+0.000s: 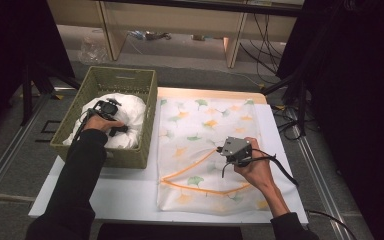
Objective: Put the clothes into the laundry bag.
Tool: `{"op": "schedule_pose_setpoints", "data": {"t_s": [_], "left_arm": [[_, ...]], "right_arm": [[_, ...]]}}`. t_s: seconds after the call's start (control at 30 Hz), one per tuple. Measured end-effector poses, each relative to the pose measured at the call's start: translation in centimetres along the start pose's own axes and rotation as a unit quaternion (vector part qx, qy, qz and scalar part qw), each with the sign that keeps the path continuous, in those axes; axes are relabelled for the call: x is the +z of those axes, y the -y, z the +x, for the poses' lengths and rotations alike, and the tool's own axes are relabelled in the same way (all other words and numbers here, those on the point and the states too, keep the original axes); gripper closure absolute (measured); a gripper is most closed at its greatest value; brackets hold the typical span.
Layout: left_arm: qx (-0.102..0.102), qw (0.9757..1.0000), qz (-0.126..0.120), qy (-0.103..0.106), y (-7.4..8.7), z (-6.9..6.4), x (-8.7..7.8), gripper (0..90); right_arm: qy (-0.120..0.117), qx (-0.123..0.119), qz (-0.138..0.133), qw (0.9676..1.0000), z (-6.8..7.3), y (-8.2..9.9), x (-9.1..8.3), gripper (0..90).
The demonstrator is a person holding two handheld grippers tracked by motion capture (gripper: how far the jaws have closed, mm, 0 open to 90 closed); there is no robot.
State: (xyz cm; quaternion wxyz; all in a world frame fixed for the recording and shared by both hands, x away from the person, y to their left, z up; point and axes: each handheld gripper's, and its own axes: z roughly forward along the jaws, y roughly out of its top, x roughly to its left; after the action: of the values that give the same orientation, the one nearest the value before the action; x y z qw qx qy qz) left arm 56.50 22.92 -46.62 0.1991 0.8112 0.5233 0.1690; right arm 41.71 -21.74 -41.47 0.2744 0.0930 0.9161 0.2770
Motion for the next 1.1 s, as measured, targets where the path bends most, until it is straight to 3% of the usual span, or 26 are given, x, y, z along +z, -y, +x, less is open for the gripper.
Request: {"op": "schedule_pose_setpoints", "data": {"t_s": [0.07,0.2,0.23,0.3,0.37,0.47,0.57,0.63,0.7,0.77,0.87,1.0,1.07,1.1], "left_arm": [[-0.015,0.9996,-0.009,0.024,0.3,0.2,-0.3,19.1],[-0.001,0.9984,-0.024,0.052,0.5,0.4,-0.8,32.3],[0.0,0.9977,-0.029,0.062,0.7,0.5,-0.9,35.3],[-0.009,0.9944,-0.035,0.099,1.0,1.1,-1.4,36.8],[-0.01,0.9914,-0.047,0.122,1.2,1.5,-1.6,36.9],[-0.007,0.9918,-0.052,0.116,1.3,1.4,-1.4,33.1],[-0.022,0.9965,-0.042,0.069,0.9,0.7,-0.8,15.6],[-0.021,0.998,-0.039,0.045,0.6,0.1,-0.4,12.2],[-0.023,0.9985,-0.031,0.039,0.4,0.0,-0.4,12.7],[-0.013,0.9989,-0.026,0.037,0.4,0.1,-0.6,25.5],[-0.021,0.9984,-0.032,0.041,0.4,0.5,-1.0,40.2],[-0.052,0.9964,-0.038,0.055,0.3,1.1,-1.5,48.4],[-0.072,0.9933,-0.05,0.076,0.5,1.6,-1.8,51.7],[-0.09,0.9903,-0.061,0.087,0.6,1.7,-2.1,53.5]], "right_arm": [[0.002,-0.002,-0.001,1.0,-0.1,0.0,0.0,89.5],[0.006,0.012,0.002,0.9999,0.0,0.1,0.0,89.5],[0.004,-0.001,-0.001,1.0,-0.2,0.1,0.1,89.5],[0.001,-0.002,0.001,1.0,-0.2,0.1,0.2,89.5],[0.0,-0.003,0.0,1.0,-0.2,0.1,0.2,89.5],[-0.001,0.0,0.001,1.0,-0.2,0.1,0.2,89.5],[0.0,-0.001,-0.001,1.0,-0.2,0.0,0.2,89.5],[0.002,-0.001,0.001,1.0,-0.1,0.1,0.1,89.5],[0.001,0.0,0.001,1.0,0.0,0.1,0.1,89.5],[-0.002,-0.001,0.0,1.0,-0.1,0.1,0.0,89.4],[0.001,-0.005,-0.002,1.0,-0.1,0.1,0.1,89.4],[0.001,-0.001,-0.002,1.0,-0.1,0.1,0.1,89.4],[0.007,0.015,0.003,0.9999,0.0,0.1,-0.1,89.4],[0.003,-0.001,-0.001,1.0,-0.2,0.1,0.0,89.4]]}}
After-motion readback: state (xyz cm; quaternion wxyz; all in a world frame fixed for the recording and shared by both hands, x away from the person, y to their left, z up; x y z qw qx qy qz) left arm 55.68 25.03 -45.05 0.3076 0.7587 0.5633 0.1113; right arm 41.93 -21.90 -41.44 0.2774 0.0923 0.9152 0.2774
